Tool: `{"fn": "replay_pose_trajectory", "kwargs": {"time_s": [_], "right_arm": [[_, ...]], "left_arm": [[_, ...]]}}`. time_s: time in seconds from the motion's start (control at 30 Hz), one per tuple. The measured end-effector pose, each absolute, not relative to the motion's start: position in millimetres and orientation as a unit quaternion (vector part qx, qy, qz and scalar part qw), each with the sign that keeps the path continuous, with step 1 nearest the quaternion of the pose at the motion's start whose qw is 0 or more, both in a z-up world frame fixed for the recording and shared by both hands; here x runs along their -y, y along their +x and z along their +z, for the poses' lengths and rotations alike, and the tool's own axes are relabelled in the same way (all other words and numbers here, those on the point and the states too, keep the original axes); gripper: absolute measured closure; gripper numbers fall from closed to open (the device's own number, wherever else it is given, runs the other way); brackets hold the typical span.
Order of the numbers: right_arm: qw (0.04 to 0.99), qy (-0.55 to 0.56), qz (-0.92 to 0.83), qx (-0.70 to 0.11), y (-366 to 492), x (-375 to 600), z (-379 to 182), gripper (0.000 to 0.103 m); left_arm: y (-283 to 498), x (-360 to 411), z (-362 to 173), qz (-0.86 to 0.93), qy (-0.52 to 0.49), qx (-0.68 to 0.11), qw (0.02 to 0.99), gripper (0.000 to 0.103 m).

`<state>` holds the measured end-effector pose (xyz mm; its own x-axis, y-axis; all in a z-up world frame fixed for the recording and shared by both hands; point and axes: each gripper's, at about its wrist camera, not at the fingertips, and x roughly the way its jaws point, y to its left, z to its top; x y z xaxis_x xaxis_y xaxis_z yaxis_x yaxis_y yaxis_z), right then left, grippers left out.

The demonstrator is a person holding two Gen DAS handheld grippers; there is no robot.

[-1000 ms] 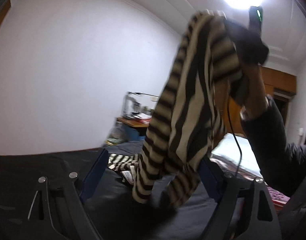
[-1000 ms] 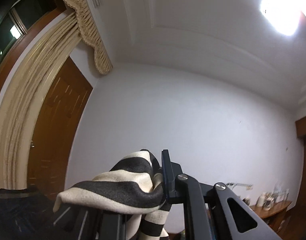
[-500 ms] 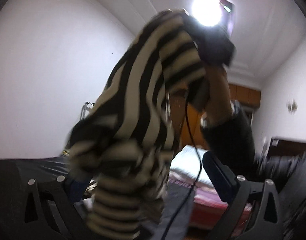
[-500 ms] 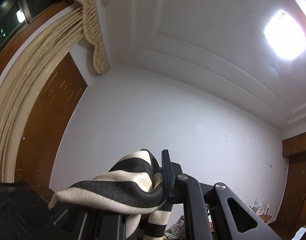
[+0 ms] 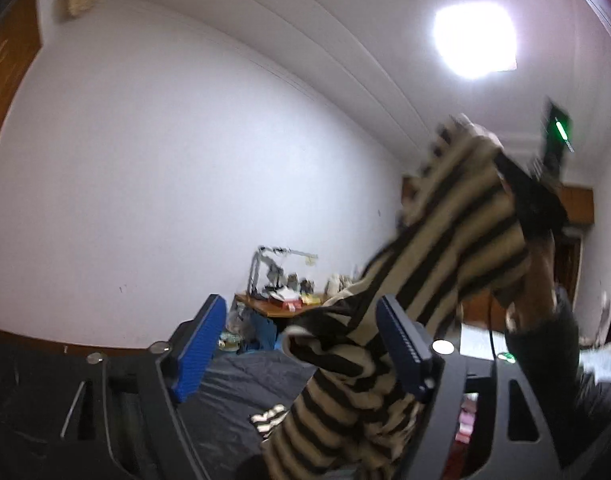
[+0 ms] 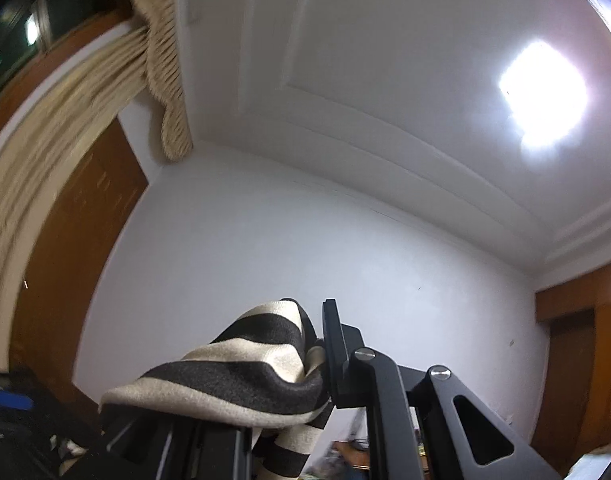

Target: Fold clothes

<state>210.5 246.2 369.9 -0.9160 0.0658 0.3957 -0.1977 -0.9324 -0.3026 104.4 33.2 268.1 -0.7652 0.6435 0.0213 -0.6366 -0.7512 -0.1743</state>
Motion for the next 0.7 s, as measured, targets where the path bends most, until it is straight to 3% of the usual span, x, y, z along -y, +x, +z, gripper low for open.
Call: {"fn": "replay_pose_trajectory", "kwargs": {"time_s": [0.2, 0.33, 0.4, 0.43, 0.53, 0.6, 0.67, 0.7], "right_arm": [[0.094, 0.181, 0.956, 0.213, 203, -205, 396, 0.089], [0.103, 0.180, 0.947, 0.246, 209, -182, 393, 0.089], [0.114, 0.181, 0.941, 0.264, 212, -176, 386, 0.089], [0.119, 0.181, 0.937, 0.273, 213, -173, 382, 0.089], [0.112, 0.176, 0.938, 0.277, 212, -166, 377, 0.089], [0.102, 0.180, 0.940, 0.271, 214, -164, 374, 0.089], [0.093, 0.187, 0.942, 0.263, 218, -162, 371, 0.089], [0.089, 0.193, 0.942, 0.261, 220, -160, 370, 0.089]], "left_arm": [[78, -73, 217, 0.868, -0.134, 0.134, 0.459, 0.017], [62, -87, 198, 0.811, -0.146, 0.197, 0.532, 0.017], [55, -81, 194, 0.801, -0.129, 0.214, 0.544, 0.010], [60, -78, 194, 0.797, -0.118, 0.222, 0.549, 0.000], [64, -68, 192, 0.807, -0.116, 0.217, 0.537, 0.000], [65, -62, 192, 0.819, -0.123, 0.208, 0.520, 0.005], [54, -63, 187, 0.822, -0.138, 0.221, 0.507, 0.027], [47, -63, 184, 0.820, -0.145, 0.232, 0.502, 0.029]]}}
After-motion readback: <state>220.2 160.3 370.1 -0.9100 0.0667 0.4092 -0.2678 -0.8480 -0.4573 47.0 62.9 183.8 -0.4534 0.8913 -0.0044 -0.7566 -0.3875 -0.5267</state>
